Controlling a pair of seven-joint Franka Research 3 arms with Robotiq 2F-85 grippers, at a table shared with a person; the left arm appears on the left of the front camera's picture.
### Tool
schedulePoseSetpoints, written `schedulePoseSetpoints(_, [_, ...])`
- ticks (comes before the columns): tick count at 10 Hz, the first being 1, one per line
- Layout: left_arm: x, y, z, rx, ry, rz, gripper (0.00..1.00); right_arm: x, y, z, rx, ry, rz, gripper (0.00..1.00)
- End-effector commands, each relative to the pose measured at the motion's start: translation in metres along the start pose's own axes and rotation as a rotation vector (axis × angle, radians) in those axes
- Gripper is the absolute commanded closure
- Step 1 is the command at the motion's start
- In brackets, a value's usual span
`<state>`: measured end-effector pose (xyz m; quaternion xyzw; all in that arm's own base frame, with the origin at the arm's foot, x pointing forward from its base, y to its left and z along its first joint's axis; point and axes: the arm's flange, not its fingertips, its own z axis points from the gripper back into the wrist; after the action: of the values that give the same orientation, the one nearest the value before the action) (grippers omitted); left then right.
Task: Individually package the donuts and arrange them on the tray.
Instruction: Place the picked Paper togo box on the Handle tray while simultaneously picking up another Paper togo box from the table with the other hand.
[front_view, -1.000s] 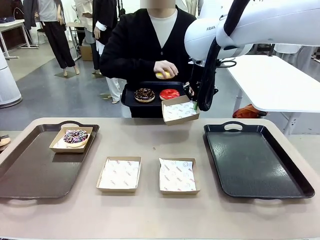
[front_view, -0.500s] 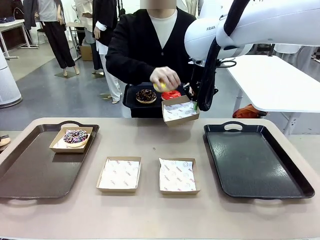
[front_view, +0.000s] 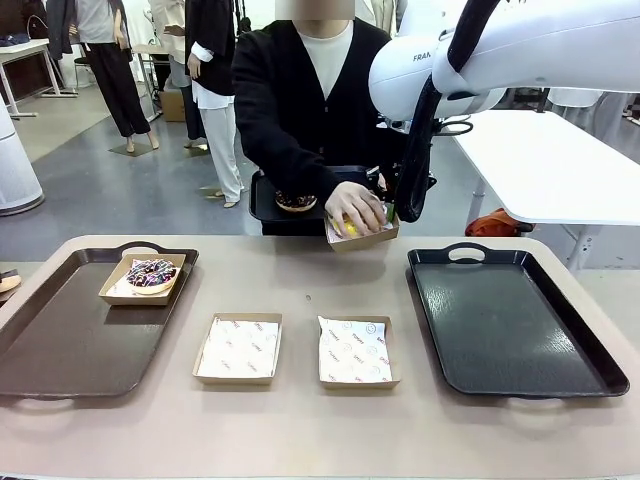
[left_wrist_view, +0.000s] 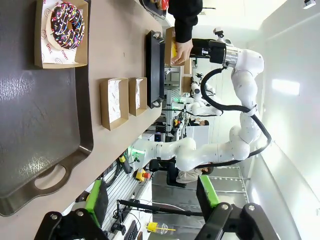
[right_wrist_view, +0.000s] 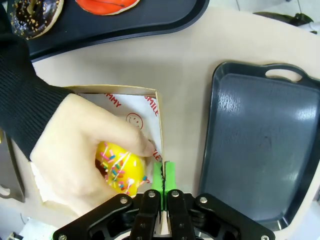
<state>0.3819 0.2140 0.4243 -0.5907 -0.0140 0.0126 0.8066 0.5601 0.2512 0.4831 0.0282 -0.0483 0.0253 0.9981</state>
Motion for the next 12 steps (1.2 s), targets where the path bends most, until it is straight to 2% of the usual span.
schedulePoseSetpoints(1, [-0.0050,-0.0021,-0.0005,-0.001,-0.004,-0.005,0.07,-0.0004,-0.0002,0.0030,0.001,-0.005,0.000,1.00])
schedulePoseSetpoints(12, [0.0000,0.0000,0.0000,0.000,0.000,0.000,0.07,-0.0004,-0.0002,0.0030,0.001,-0.005,0.000,1.00])
